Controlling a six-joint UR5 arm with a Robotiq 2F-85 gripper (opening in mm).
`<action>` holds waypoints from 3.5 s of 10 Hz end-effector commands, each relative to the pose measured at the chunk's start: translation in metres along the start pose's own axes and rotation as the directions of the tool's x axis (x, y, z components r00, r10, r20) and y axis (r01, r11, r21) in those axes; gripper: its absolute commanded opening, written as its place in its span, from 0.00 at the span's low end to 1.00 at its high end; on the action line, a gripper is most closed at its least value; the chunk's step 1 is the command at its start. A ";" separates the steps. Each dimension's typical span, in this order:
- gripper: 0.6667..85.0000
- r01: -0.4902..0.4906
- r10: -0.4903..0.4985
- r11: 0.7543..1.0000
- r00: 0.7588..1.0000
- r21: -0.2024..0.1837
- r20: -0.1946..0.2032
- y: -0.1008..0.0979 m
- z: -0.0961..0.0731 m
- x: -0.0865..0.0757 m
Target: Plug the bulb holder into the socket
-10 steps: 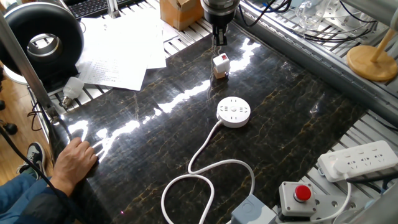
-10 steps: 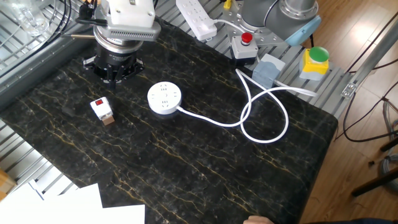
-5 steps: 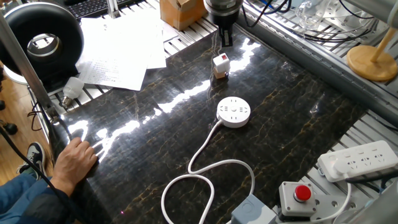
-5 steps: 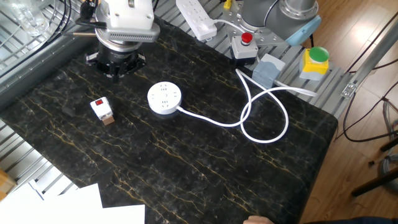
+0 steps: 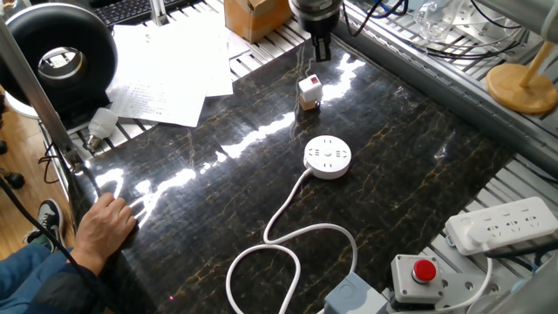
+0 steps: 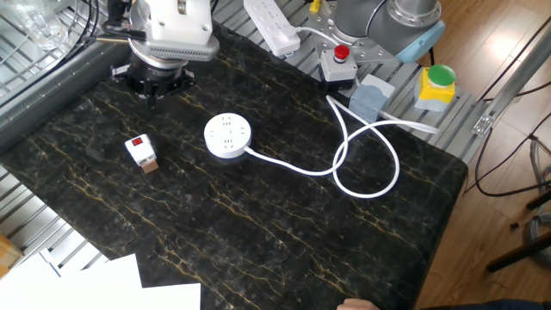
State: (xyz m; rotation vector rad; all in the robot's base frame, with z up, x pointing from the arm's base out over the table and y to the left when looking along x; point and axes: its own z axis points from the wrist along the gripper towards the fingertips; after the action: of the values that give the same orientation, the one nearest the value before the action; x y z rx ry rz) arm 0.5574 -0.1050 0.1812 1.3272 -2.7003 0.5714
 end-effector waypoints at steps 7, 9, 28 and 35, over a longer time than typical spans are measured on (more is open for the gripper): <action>0.76 0.215 -0.210 0.970 0.976 -0.118 0.053 -0.012 0.052 -0.018; 0.77 0.278 -0.274 0.958 0.960 -0.069 0.062 -0.024 0.055 -0.036; 0.86 0.299 -0.296 0.951 0.954 -0.082 0.045 -0.024 0.094 -0.040; 0.86 0.294 -0.288 0.953 0.954 -0.073 0.088 -0.019 0.117 -0.046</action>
State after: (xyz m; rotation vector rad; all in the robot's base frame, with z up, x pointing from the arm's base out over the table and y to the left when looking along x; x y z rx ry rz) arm 0.6113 -0.1235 0.0756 1.7059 -2.4587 0.3949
